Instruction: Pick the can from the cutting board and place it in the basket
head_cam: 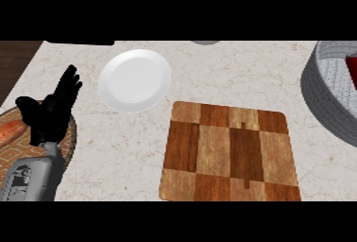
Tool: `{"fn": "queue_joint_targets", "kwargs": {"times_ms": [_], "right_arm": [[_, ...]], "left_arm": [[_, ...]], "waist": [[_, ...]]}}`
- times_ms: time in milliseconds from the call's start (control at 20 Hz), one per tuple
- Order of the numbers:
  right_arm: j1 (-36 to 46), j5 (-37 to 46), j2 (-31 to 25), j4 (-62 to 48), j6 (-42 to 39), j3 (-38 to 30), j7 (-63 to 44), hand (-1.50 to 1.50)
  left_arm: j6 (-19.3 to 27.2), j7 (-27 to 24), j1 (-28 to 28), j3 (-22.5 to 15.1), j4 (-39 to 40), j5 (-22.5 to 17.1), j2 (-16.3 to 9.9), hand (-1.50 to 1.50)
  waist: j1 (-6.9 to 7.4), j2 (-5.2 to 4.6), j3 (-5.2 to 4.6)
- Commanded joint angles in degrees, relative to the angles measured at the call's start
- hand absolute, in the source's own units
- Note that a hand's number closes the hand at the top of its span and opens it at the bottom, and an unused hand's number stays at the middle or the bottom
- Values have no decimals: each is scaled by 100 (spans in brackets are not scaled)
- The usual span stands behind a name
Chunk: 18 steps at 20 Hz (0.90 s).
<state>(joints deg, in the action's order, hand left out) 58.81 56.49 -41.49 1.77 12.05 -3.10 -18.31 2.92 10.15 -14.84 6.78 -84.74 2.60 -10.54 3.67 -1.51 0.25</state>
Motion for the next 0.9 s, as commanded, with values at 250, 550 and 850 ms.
{"fn": "queue_joint_targets", "kwargs": {"times_ms": [250,550,850], "right_arm": [[-150,-482,116,427,802,-469,-50,-150],[-48,-1205,-90,756,1347,-1212,416,-150],[-160,-1866,-176,932,1887,-1895,356,-150]], "left_arm": [[73,100,59,-38,-103,15,93,0],[-18,-300,174,0,195,9,88,0],[115,-40,76,-10,123,53,141,0]], "waist": [[-70,34,1],[-142,34,-3],[-225,83,-10]]}}
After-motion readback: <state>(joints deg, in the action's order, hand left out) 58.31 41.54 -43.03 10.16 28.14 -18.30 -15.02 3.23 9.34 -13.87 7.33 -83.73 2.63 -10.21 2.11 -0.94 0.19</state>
